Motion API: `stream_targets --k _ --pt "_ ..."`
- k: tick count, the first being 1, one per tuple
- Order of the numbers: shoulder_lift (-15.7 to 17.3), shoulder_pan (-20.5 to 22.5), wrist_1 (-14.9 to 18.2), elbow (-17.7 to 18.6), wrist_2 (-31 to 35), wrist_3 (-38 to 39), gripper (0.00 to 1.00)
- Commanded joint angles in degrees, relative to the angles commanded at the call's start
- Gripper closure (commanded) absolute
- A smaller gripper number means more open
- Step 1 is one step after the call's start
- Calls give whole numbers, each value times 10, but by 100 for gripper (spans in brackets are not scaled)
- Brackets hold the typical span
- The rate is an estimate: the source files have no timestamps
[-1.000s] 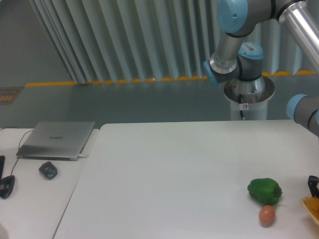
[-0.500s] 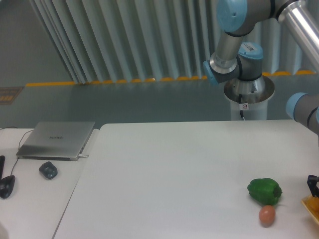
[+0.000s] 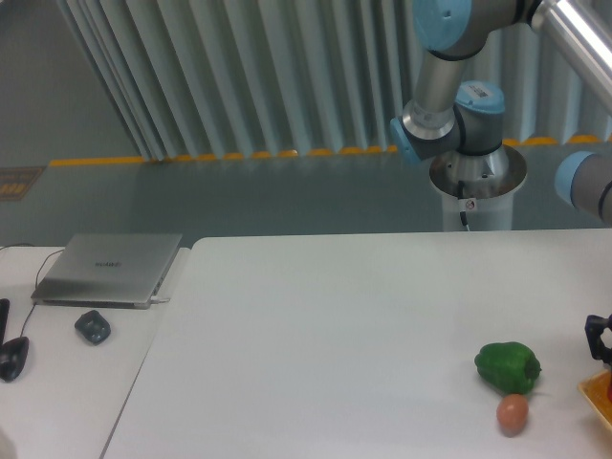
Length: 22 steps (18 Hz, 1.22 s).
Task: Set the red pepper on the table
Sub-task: 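Lift the red pepper out of the tray and carry it over the table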
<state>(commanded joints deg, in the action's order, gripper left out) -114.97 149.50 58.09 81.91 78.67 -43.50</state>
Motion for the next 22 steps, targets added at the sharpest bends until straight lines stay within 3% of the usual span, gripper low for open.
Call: stream_targets --k 5,7,14,18,22 --pt "24 1 57 5 -38 -46 60" --pt "41 -4 104 10 -47 -100 60" --pt "52 -58 148 16 -49 -102 60" --pt "68 -94 156 41 -49 -124 60" --pt "71 -140 173 41 21 -145 60"
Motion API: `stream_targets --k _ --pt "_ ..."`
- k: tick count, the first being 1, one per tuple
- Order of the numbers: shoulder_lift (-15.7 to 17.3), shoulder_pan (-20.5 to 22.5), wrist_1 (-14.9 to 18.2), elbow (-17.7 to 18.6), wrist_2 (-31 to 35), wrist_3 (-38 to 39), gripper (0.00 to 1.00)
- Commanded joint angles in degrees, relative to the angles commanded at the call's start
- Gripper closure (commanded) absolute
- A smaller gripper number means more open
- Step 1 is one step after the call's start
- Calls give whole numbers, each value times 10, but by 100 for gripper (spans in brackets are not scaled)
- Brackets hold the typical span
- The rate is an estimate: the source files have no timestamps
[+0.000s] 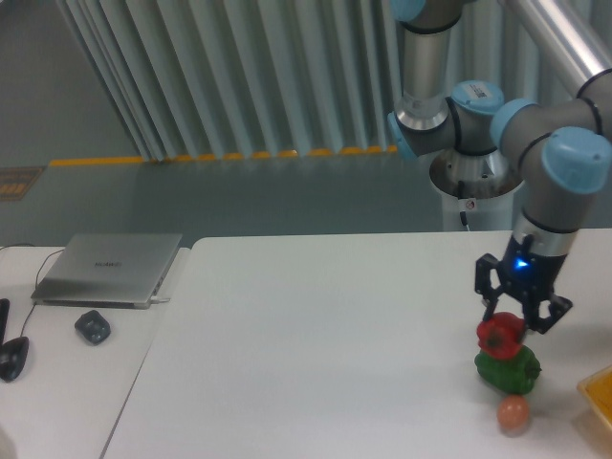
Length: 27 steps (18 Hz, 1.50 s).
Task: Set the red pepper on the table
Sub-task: 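Lift the red pepper out of the tray and carry it over the table, then lower the red pepper onto the table beside the green pepper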
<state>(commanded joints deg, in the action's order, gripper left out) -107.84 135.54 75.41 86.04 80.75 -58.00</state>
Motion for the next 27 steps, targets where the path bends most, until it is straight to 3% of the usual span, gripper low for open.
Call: stream_targets --k 3,11,12,13,14,19,22,27 --pt "3 -21 11 10 52 -55 60" --pt "12 -83 1 42 72 -28 59" --pt "8 -84 -15 38 76 -6 58" --pt "1 -86 -60 37 76 32 58" --pt "-1 -97 -82 38 77 48 58" --pt "-34 -129 -138 35 172 104 58" --pt "-52 -138 -146 34 198 159 58" --pt "-64 -149 -146 35 195 169 56"
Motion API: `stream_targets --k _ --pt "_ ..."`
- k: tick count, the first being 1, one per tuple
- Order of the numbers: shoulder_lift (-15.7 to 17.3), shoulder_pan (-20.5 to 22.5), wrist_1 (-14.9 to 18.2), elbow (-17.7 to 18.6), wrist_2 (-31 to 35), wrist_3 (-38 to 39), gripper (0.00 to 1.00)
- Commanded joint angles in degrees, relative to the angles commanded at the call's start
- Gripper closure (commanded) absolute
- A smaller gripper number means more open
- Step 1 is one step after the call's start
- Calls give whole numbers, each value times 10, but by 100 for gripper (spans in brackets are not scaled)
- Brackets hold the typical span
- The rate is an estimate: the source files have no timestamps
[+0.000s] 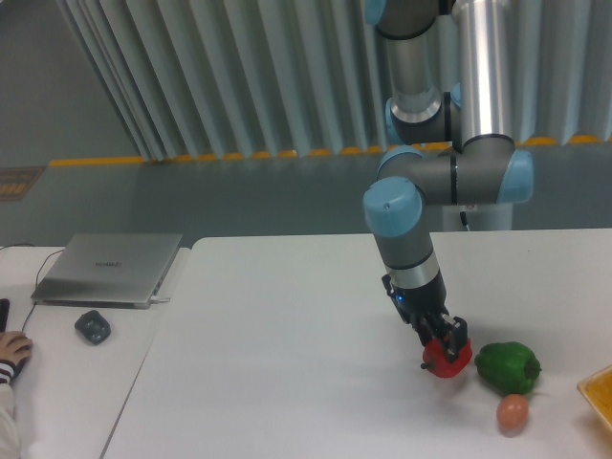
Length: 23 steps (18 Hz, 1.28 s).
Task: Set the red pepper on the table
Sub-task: 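Lower the red pepper onto the table beside the green pepper, then open the gripper and raise it away from the red pepper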
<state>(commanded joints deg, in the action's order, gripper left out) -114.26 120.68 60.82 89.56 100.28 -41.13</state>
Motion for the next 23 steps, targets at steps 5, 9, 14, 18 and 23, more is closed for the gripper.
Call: stream_targets --k 5,9,14,18,23 --pt "-4 -4 0 3 -2 -1 55" --pt "-1 -2 1 2 -3 -10 0" --pt "0 1 4 0 -4 -11 0" --pt "5 1 6 -7 -4 -20 0" --pt "28 11 14 -9 -2 -152 0"
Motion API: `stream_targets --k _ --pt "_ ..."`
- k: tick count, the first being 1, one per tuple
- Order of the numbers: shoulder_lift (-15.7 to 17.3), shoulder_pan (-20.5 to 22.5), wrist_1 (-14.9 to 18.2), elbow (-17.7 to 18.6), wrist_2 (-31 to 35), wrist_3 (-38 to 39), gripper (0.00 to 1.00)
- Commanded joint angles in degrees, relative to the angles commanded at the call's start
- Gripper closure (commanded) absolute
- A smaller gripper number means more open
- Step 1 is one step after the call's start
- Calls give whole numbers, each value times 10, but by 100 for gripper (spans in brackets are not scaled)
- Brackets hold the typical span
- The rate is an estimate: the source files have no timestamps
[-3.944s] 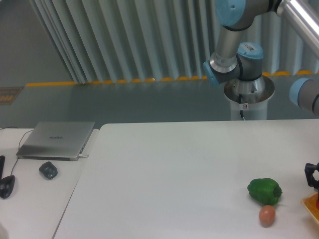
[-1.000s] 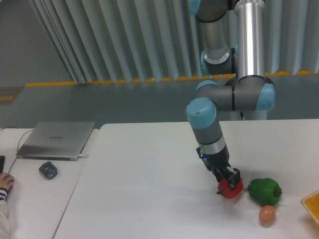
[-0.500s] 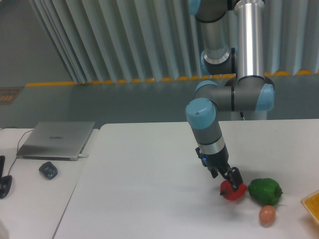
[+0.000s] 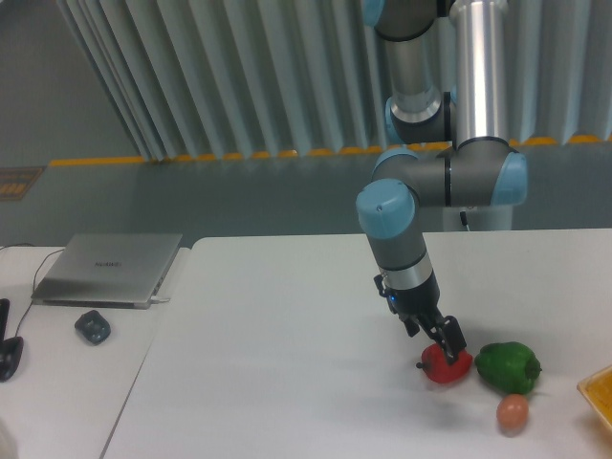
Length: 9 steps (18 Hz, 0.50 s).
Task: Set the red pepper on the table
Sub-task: 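Open the gripper and raise it away from the red pepper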
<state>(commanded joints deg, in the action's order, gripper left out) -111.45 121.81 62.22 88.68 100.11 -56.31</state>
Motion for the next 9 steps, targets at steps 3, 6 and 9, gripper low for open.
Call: stream_targets --k 3,6,9 --pt "11 14 25 0 -2 -77 0" --pt "18 25 29 0 -13 -99 0" --pt "30 39 53 -6 -31 -185 0"
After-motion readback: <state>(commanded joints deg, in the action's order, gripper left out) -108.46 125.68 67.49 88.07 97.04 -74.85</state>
